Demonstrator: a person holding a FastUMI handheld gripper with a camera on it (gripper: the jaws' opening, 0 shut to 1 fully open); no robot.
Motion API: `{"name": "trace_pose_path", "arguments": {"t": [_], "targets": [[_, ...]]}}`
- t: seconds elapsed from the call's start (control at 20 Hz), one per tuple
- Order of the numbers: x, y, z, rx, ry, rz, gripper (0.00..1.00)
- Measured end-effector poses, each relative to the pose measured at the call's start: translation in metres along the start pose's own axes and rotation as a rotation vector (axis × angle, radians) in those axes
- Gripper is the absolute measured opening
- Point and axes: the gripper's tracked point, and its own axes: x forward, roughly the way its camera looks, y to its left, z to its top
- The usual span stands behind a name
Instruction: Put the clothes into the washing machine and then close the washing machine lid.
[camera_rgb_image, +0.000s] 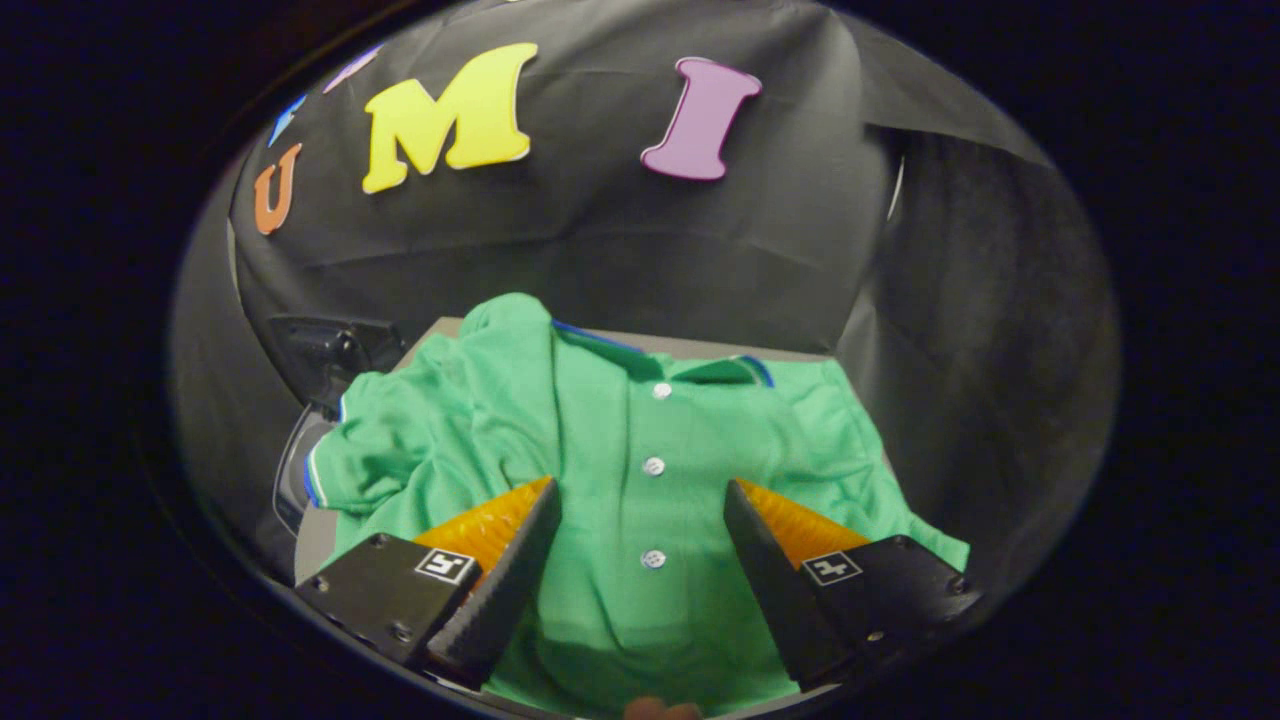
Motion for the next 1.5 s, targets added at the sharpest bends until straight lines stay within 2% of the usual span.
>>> {"name": "trace_pose_path", "arguments": {"t": [0.2, 0.25, 0.35, 0.45, 0.6, 0.85, 1.2, 1.5], "targets": [[-0.001, -0.002, -0.005, 0.08, -0.047, 0.018, 1.0], [-0.002, -0.003, -0.007, 0.061, -0.049, 0.023, 1.0], [-0.002, -0.001, -0.009, 0.068, 0.005, 0.035, 1.0], [0.0, 0.004, -0.01, 0.048, 0.067, 0.053, 0.94], [-0.001, 0.006, -0.004, 0.072, 0.083, 0.048, 0.09], [-0.011, 0.007, 0.005, 0.15, 0.067, 0.061, 0.05], [-0.086, 0.024, 0.059, 0.2, -0.084, 0.157, 0.05], [-0.144, 0.063, 0.109, 0.133, -0.207, 0.232, 0.05]]}}
